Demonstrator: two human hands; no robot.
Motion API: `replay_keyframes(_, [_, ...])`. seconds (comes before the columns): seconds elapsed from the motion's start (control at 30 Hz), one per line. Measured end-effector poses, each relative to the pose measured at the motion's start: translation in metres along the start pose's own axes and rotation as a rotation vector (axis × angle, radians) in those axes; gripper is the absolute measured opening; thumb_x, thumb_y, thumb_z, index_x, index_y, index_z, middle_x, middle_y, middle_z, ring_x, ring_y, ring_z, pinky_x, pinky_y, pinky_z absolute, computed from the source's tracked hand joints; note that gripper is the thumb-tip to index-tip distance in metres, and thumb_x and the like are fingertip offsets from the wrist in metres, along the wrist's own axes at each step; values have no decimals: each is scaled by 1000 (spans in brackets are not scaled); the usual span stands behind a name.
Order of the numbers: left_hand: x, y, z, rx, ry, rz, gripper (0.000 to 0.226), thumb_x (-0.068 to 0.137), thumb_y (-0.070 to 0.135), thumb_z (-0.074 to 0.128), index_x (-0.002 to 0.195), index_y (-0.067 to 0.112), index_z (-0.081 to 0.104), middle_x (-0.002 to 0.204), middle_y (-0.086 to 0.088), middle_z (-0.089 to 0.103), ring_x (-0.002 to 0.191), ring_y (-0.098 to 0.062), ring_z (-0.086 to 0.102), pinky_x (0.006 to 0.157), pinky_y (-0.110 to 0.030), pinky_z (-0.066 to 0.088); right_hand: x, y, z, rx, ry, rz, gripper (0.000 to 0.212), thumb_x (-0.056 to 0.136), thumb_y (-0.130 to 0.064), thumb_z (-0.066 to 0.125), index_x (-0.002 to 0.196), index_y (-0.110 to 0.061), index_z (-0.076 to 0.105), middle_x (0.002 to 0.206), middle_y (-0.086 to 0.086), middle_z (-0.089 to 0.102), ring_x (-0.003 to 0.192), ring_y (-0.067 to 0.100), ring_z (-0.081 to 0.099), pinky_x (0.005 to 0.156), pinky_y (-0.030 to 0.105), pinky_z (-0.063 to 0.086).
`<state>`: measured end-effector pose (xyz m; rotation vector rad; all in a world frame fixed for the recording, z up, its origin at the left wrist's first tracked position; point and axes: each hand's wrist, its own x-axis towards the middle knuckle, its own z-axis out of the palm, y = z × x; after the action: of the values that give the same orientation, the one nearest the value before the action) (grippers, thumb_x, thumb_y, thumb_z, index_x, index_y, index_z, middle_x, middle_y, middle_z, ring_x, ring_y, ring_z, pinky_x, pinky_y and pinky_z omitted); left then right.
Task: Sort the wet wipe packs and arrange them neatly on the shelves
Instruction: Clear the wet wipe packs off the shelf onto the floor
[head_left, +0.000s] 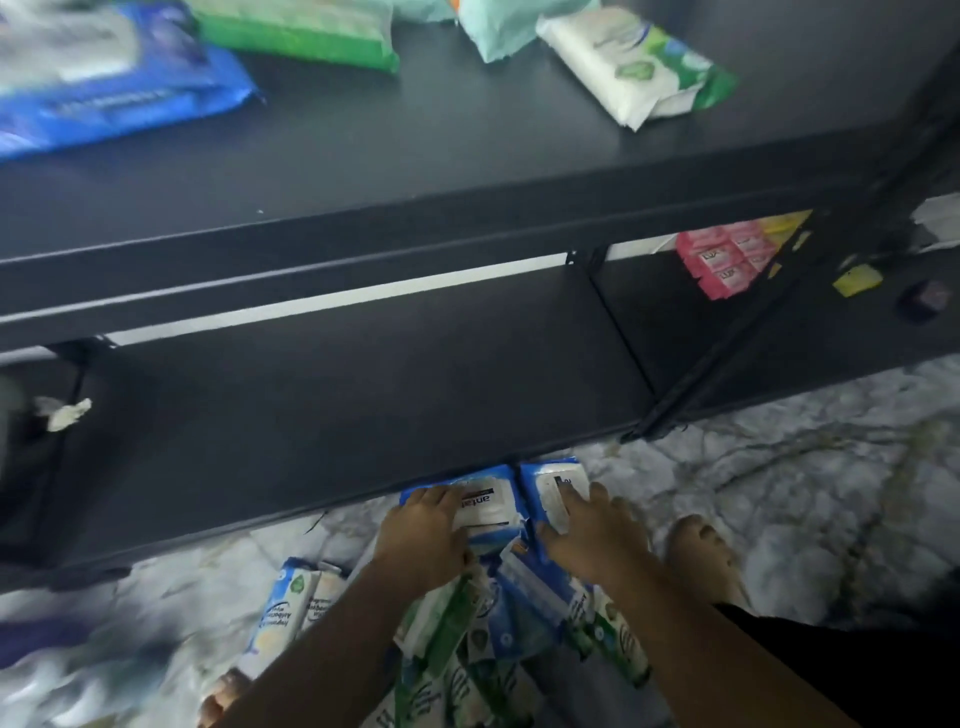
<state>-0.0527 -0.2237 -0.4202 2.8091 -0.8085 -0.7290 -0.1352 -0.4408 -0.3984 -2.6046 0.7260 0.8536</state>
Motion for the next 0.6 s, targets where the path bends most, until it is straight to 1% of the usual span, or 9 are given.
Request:
replay_keyframes(0.1, [-17, 13, -33, 5, 49, 24, 53, 97, 41, 47, 148, 25, 41, 148, 0, 48, 134, -25, 45, 104, -40, 45, -23, -13, -33, 37, 127, -67, 64, 93, -60, 43, 149, -29, 38, 150, 7, 38, 133, 34, 39, 105, 46, 42])
replay_keyframes(0.2, [-40, 29, -71, 28, 145, 87, 53, 97, 40, 46, 147, 26, 42, 149, 2, 46, 133, -24, 47, 102, -39, 46, -53, -29, -77, 127, 261, -104, 55, 93, -53, 49, 141, -27, 52, 140, 6, 52, 128, 30, 50, 101, 42, 47])
replay_keyframes(0.23, [-50, 35, -85, 33, 186, 117, 54, 96, 40, 45, 148, 27, 42, 151, 3, 44, 132, -24, 48, 102, -40, 47, -66, -35, -93, 165, 326, -108, 49, 91, -50, 53, 134, -26, 60, 133, 4, 58, 122, 29, 55, 96, 38, 50])
replay_keyframes(0.3, [-69, 46, -117, 32, 278, 185, 55, 94, 41, 43, 147, 27, 43, 152, 4, 42, 131, -24, 49, 102, -41, 48, -92, -45, -126, 222, 529, -116, 31, 85, -39, 58, 108, -23, 71, 110, 2, 68, 102, 28, 64, 79, 32, 54])
replay_keyframes(0.37, [-88, 56, -153, 14, 393, 259, 54, 91, 40, 43, 143, 28, 48, 151, 5, 43, 130, -23, 50, 102, -40, 48, -119, -53, -162, 309, 767, -153, 16, 79, -29, 59, 82, -17, 69, 83, 2, 68, 80, 29, 63, 62, 28, 47])
replay_keyframes(0.43, [-108, 64, -193, -8, 537, 341, 49, 90, 36, 46, 137, 27, 54, 147, 6, 47, 124, -21, 54, 99, -37, 50, -144, -61, -198, 427, 994, -277, 11, 75, -23, 59, 68, -16, 61, 68, -1, 60, 69, 28, 58, 57, 29, 40])
replay_keyframes(0.47, [-118, 68, -212, -12, 612, 383, 45, 89, 34, 46, 132, 26, 56, 142, 6, 50, 119, -20, 57, 95, -36, 52, -156, -64, -217, 458, 1104, -367, 8, 73, -20, 59, 65, -17, 58, 65, -3, 56, 66, 26, 55, 57, 30, 38])
replay_keyframes(0.53, [-136, 71, -249, -15, 735, 444, 38, 88, 29, 46, 124, 24, 58, 130, 7, 52, 107, -20, 59, 83, -34, 53, -177, -71, -251, 472, 1287, -525, 5, 72, -12, 62, 70, -16, 60, 67, -6, 50, 67, 23, 51, 60, 30, 34])
replay_keyframes(0.6, [-148, 71, -280, -21, 831, 476, 34, 87, 26, 46, 118, 23, 58, 122, 7, 52, 99, -19, 58, 77, -34, 52, -187, -79, -283, 459, 1317, -581, 10, 74, -9, 64, 83, -13, 65, 77, -5, 51, 77, 23, 51, 63, 29, 37])
